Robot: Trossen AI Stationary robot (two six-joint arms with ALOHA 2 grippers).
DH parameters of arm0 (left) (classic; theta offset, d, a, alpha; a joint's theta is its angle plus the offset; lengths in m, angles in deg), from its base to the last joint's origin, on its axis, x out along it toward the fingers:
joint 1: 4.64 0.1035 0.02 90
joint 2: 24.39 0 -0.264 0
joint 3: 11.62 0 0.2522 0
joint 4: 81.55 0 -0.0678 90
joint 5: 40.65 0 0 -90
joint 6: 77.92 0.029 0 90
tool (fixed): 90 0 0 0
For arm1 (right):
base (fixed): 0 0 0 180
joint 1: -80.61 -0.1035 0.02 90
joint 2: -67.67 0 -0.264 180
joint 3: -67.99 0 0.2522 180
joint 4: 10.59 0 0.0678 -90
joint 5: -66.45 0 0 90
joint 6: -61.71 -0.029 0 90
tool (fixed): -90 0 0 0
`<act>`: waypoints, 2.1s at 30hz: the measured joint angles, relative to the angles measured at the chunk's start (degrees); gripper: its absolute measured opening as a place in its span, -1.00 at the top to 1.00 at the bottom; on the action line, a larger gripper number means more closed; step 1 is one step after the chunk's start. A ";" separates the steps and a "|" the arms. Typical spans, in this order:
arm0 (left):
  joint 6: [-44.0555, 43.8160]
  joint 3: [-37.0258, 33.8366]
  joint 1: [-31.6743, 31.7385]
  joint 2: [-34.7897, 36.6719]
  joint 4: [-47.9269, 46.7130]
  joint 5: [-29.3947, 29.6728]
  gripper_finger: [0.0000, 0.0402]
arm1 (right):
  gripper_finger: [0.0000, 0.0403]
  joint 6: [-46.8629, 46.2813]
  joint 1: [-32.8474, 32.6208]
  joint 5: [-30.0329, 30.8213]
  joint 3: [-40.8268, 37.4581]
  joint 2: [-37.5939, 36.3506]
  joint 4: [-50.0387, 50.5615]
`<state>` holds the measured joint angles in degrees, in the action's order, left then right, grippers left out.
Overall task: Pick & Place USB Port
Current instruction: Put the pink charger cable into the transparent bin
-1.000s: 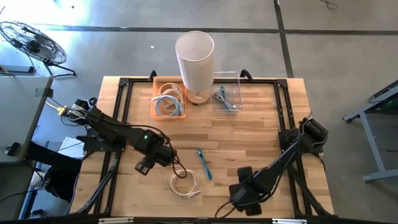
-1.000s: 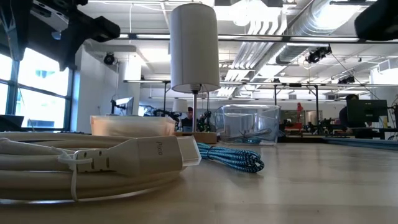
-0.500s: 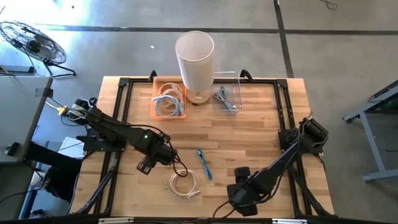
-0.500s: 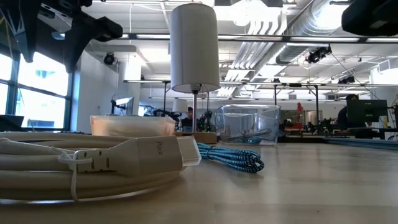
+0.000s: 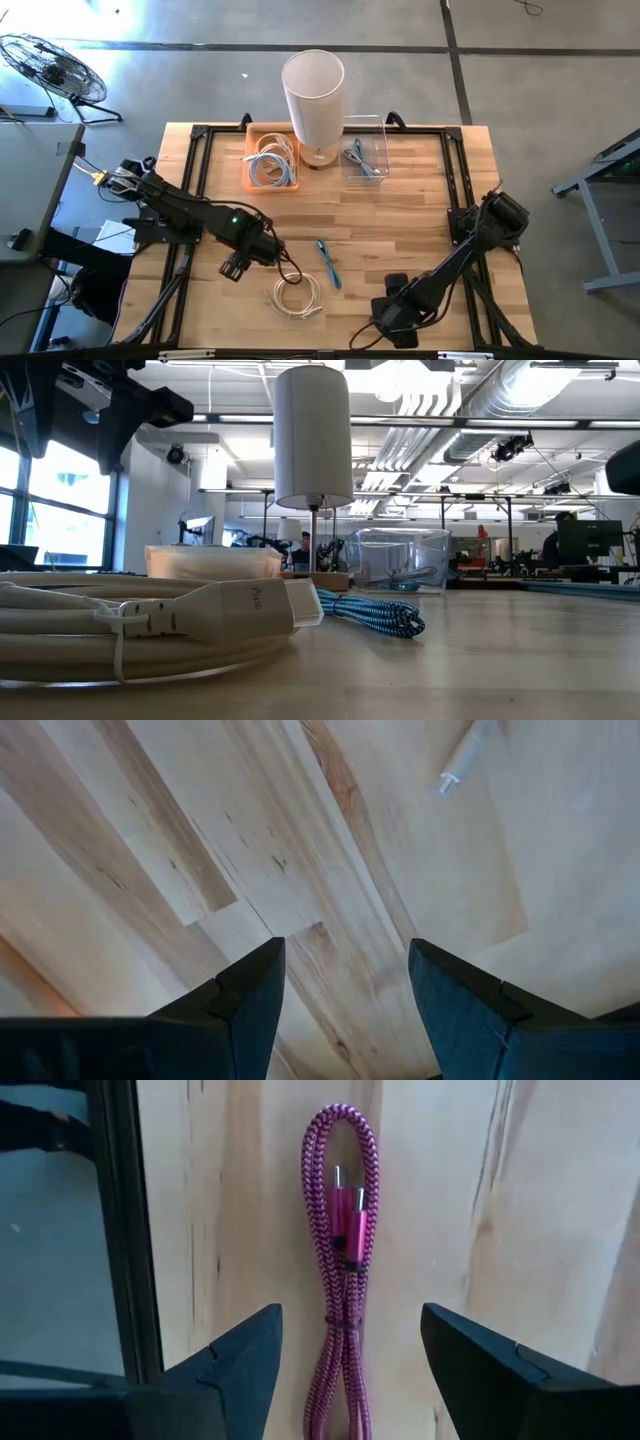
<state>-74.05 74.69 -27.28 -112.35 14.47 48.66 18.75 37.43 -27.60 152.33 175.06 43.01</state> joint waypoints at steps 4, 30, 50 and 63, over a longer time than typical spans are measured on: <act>0.22 0.00 0.00 0.00 -0.02 0.07 -0.04 | -0.15 -0.53 0.02 -0.29 -1.19 0.00 -2.43; 2.10 0.00 0.07 0.00 -0.19 1.75 -0.04 | 0.13 -8.14 0.00 3.23 -11.20 -0.52 -13.29; 4.78 0.00 0.09 0.00 -0.15 4.28 -0.04 | 0.91 -12.79 0.57 3.05 -11.22 -0.42 -9.29; -5.67 0.00 0.09 0.02 -6.79 4.72 -0.04 | 0.98 -19.57 8.47 15.16 -11.92 -9.83 -3.14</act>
<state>-79.72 74.69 -27.19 -112.33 7.67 53.38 -0.83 45.90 -12.44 140.41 165.24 39.87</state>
